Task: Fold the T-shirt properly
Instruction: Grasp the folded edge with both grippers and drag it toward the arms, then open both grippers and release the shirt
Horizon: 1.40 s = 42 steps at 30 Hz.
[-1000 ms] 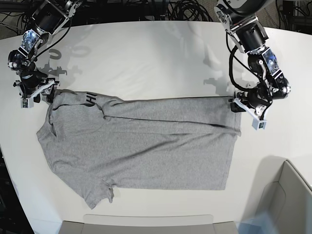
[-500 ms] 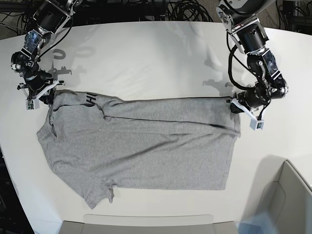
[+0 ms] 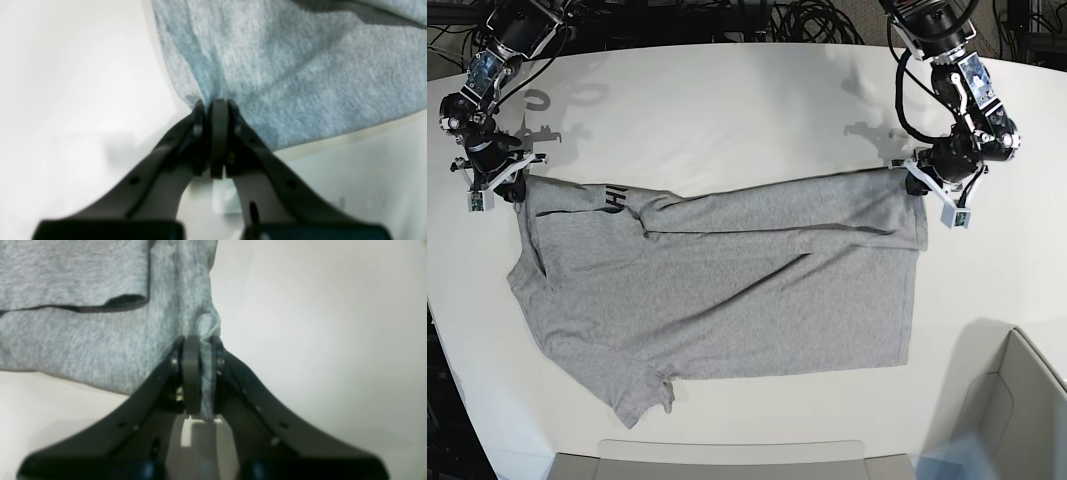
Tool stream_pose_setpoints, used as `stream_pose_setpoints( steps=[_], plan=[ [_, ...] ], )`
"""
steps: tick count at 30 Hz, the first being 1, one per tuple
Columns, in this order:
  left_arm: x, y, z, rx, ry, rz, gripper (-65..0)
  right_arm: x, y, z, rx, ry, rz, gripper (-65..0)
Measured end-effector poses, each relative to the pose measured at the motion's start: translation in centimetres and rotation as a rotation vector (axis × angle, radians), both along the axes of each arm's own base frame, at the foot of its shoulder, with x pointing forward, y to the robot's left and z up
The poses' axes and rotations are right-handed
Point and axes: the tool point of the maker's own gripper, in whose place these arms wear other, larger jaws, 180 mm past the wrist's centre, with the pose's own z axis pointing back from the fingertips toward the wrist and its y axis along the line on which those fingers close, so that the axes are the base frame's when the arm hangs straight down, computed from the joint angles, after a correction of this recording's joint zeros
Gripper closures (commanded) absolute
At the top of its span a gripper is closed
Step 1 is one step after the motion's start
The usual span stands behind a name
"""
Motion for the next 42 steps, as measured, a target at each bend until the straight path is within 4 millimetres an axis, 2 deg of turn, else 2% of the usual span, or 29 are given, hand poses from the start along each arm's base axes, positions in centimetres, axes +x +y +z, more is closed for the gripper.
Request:
stream_pose_setpoints(
  steps=[3, 7, 15, 23, 25, 33, 34, 38, 42],
  plan=[
    [-1.9, 1.9, 0.0, 0.007, 0.003, 0.060, 0.0, -0.8, 0.2, 0.0, -0.001, -0.012, 0.003, 0.0],
    [-4.7, 4.5, 0.1, 0.076, 0.043, 0.069, 0.0, -2.6, 1.7, -0.1, 0.003, -0.048, 0.010, 0.0],
    [-8.2, 5.0, -0.6, 0.110, 0.095, 0.060, 0.0, -4.8, 2.1, 0.0, -0.021, -0.038, 0.026, 0.0],
    [-11.1, 8.0, -0.3, 0.151, 0.136, 0.109, 0.0, -6.2, 1.7, -0.1, -0.022, -0.034, 0.019, 0.0],
    [-11.5, 8.6, -0.2, 0.169, 0.150, 0.095, 0.0, -6.7, 1.1, 0.0, -0.023, -0.036, -0.007, 0.0],
    [-11.6, 8.3, -0.4, 0.190, 0.174, 0.058, 0.0, -6.8, 1.0, 0.0, -0.022, -0.035, -0.011, 0.0],
    [-11.7, 8.3, -0.4, 0.190, 0.174, 0.058, -1.5, -6.8, 1.0, 0.0, -0.022, -0.035, -0.011, 0.0],
    [-11.5, 8.3, -0.4, 0.189, 0.174, 0.061, -15.3, -6.8, 1.0, 0.0, -0.022, -0.035, -0.011, 0.0],
    [-10.9, 8.6, -0.2, 0.203, 0.177, 0.063, -16.6, -6.8, 1.3, -0.2, -0.013, -0.037, -0.018, 0.0]
  ],
)
